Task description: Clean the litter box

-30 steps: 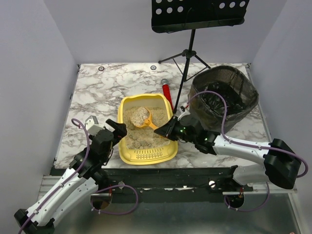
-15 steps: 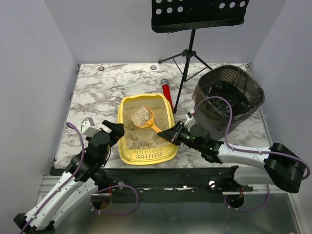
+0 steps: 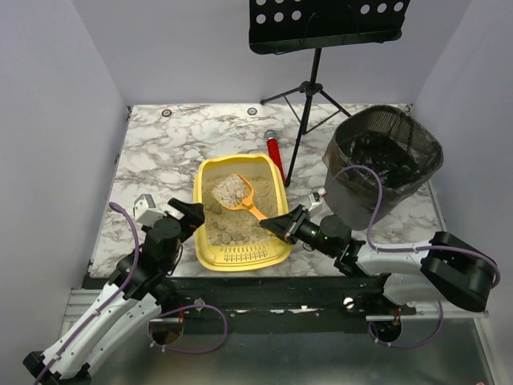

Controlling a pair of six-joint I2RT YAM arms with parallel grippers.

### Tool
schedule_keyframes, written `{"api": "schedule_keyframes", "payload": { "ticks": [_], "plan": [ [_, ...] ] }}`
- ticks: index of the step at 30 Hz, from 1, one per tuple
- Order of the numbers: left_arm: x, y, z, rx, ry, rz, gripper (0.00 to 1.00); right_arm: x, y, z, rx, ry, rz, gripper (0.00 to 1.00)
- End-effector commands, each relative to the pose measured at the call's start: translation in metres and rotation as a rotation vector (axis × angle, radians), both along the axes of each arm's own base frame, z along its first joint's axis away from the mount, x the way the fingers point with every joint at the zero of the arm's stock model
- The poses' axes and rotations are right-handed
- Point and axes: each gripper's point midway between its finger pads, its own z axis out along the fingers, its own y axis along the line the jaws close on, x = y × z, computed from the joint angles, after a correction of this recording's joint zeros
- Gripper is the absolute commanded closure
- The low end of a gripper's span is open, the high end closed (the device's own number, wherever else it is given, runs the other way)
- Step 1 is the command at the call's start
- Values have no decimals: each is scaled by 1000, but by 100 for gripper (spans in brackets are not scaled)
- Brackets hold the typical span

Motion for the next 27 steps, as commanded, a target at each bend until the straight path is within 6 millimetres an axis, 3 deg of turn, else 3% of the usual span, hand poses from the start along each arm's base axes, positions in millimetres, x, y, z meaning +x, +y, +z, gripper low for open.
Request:
{"api": "schedule_keyframes", "payload": {
  "ticks": [1,3,7,9,11,14,15,16,17,18,19,21,22,24,27],
  "plan": [
    [1,-1,-1,-1,-12,-6,1,2,-12,10,129,35,-58,99],
    [1,-1,-2,6,-10,-10,1,3,-16,-1,90,54,-74,99],
    [0,-1,-6,13,-1,-10,1,5,-1,12,91,3,-41,99],
    [1,-1,-7,14,1,-12,1,-5,-4,23,160,-31,-7,99],
    [1,-3,-7,14,0,-22,1,-4,-18,12,159,9,-56,99],
    [2,-5,-7,14,-1,-26,1,-1,-6,5,58,1,-35,99],
    [2,-5,-7,16,0,-26,1,-5,2,15,68,-24,9,99],
    [1,-4,-8,23,8,-25,1,-8,2,13,69,-22,23,99],
    [1,-3,-7,24,9,-18,1,-10,-4,16,97,-25,15,99],
    [1,-2,-7,27,9,-14,1,-8,-18,-1,81,9,-45,99],
    [1,-2,-6,24,5,-14,1,-6,-22,0,96,22,-69,99],
    [2,-3,-7,20,-1,-19,1,-11,-11,-2,52,13,-16,99],
    [2,-4,-7,18,-2,-22,1,-11,3,16,56,-36,30,99],
    [2,-5,-7,22,0,-27,1,-23,8,14,58,-37,102,99],
    [1,-3,-8,32,10,-24,1,-15,-18,-2,81,3,-23,99]
  ]
}}
